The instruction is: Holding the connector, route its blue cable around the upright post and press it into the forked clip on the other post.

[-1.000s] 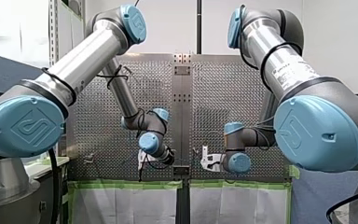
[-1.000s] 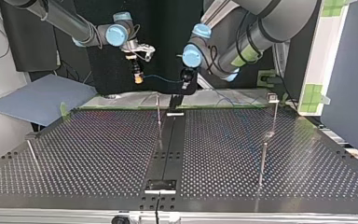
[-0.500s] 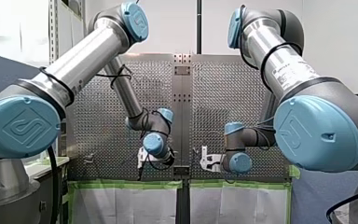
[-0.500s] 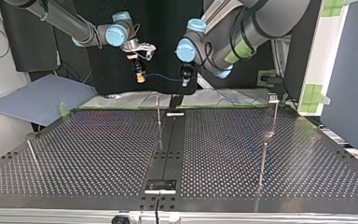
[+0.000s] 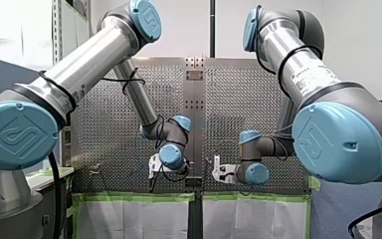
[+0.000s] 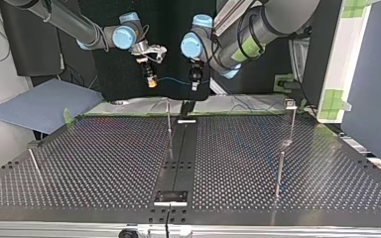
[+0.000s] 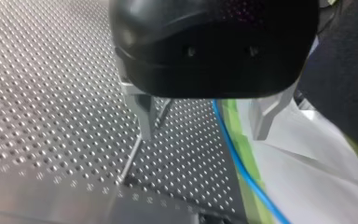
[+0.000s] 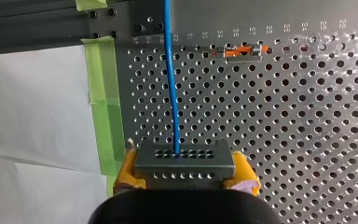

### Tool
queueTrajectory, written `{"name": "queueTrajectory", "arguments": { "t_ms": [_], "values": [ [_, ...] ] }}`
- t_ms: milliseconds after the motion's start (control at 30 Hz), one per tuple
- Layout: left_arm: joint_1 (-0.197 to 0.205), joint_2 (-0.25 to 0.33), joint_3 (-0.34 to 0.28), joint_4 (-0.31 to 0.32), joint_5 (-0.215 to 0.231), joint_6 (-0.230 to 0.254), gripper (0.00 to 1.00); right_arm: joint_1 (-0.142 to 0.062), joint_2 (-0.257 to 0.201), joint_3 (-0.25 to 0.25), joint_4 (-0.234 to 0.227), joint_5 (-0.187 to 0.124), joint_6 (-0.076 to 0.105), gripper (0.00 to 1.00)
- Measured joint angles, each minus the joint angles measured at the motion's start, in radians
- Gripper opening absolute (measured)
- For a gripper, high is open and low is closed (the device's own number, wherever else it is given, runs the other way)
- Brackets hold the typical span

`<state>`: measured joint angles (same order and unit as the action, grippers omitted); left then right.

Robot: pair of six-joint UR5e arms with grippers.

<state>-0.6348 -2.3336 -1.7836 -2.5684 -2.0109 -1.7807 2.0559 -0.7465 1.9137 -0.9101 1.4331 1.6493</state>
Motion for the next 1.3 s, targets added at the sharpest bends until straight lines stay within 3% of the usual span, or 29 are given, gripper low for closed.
{"name": "queueTrajectory", "arguments": {
  "t_ms": [300, 633, 1067, 1300],
  "values": [
    [-0.04, 0.0, 0.0, 0.034, -0.08, -0.007, 1.0, -0.003, 0.0, 0.0, -0.001, 0.0, 0.0, 0.0],
    [-0.037, -0.001, 0.0, 0.045, -0.159, -0.031, 1.0, -0.005, 0.0, 0.0, 0.0, -0.004, 0.0, 0.0],
    [-0.027, -0.004, 0.002, 0.043, -0.123, -0.062, 1.0, -0.003, 0.0, 0.0, 0.001, -0.006, 0.007, 0.0],
    [-0.027, -0.057, 0.028, 0.028, -0.124, -0.073, 1.0, -0.004, 0.0, 0.0, 0.002, -0.006, 0.014, 0.0]
  ]
}}
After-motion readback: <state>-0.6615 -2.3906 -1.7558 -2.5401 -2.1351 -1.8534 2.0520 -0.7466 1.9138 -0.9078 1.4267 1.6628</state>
